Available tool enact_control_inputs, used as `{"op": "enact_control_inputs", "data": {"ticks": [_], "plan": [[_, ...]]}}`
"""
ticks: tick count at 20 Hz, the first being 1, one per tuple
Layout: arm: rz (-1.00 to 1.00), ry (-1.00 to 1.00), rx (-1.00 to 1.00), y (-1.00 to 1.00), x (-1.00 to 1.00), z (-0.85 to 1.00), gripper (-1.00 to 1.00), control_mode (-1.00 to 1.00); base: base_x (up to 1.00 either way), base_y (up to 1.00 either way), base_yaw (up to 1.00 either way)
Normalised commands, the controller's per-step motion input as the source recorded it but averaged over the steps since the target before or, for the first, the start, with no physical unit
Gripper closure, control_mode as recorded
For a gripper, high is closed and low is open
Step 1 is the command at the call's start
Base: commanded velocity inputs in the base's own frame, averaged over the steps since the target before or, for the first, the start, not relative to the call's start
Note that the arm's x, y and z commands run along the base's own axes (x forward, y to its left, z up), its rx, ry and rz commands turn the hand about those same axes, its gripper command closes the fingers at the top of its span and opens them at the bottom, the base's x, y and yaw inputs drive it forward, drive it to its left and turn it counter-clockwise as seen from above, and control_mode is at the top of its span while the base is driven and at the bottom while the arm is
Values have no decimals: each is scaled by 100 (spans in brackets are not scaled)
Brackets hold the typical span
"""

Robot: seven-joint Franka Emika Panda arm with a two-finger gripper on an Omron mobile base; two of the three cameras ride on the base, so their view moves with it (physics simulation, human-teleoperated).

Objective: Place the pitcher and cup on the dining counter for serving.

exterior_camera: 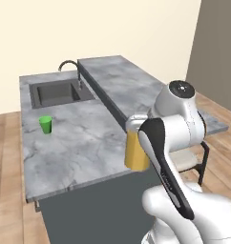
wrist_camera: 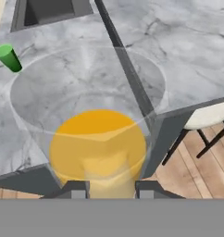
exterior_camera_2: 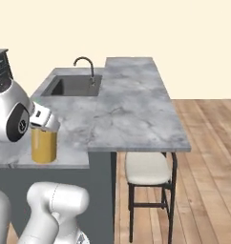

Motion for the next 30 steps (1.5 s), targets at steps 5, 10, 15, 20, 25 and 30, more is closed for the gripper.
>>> {"op": "enact_control_inputs", "data": {"ticks": [5,10,15,20,25,30], "plan": [[0,0,0,0,0,0,100,100,0,-13,0],[0,0,0,0,0,0,100,100,0,-95,1],[5,-23,3,-79,4,71,100,-100,0,0,0],[5,-24,7,-82,7,92,100,-100,0,0,0],[1,-27,-1,-51,71,33,100,-100,0,0,0],[-2,-7,-6,-5,100,-8,100,-100,0,0,0]]}}
